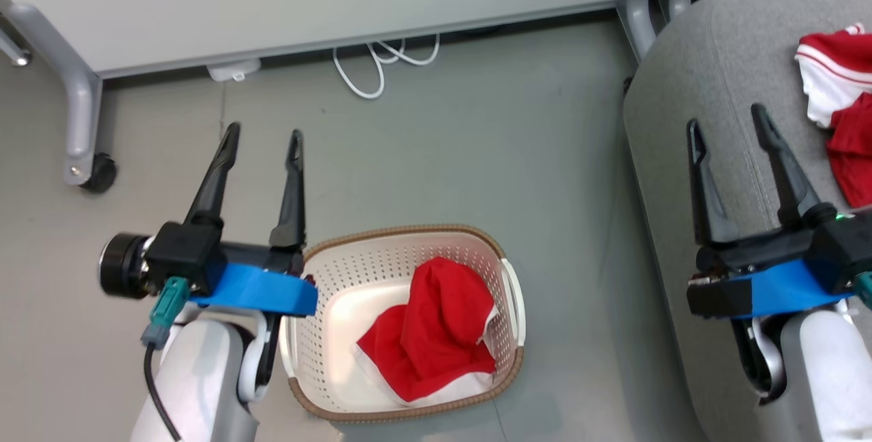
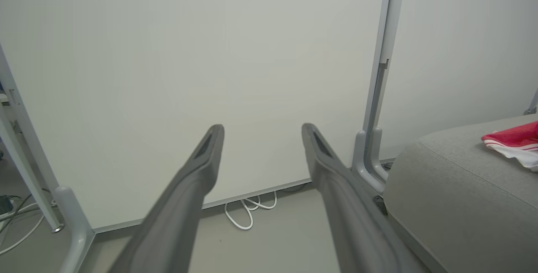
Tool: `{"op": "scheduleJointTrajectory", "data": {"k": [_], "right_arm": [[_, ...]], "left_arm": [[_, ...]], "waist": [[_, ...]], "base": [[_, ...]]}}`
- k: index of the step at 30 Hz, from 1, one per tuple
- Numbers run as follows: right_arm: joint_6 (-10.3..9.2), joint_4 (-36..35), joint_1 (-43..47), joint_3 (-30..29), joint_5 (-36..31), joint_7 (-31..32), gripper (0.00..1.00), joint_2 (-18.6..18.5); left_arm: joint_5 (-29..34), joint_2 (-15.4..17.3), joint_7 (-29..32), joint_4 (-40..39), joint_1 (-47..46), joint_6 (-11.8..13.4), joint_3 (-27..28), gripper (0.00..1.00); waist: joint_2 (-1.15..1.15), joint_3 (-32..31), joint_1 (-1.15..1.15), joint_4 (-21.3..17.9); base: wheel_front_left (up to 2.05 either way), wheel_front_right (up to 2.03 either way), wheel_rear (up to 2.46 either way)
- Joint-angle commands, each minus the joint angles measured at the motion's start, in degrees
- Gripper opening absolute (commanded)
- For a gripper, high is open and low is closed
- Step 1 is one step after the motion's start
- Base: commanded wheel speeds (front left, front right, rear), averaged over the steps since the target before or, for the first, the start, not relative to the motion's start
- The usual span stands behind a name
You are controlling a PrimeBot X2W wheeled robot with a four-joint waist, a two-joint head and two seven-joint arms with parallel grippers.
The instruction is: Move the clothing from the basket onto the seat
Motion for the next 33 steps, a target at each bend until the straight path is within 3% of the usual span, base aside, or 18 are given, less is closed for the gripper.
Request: {"op": "scheduleJointTrajectory", "data": {"k": [1,15,33], "right_arm": [[0.01,0.3,1.5,0.0,0.2,0.0,1.00,0.3],[0.01,2.7,11.9,-2.2,1.3,0.0,1.00,3.8],[0.01,3.7,15.6,-3.0,1.0,0.0,1.00,4.9]], "left_arm": [[0.6,-0.2,-0.2,-0.5,1.3,-0.3,1.1,1.00],[3.6,-3.2,-0.2,-1.6,11.4,-2.4,8.9,1.00],[4.6,-4.3,-0.2,-0.1,14.4,-3.6,10.8,1.00]], "waist": [[0.00,-2.1,0.01,1.3],[0.00,-8.2,0.01,3.8],[0.00,-10.8,0.01,4.4]], "base": [[0.00,0.00,0.00],[0.00,0.00,0.00],[0.00,0.00,0.00]]}}
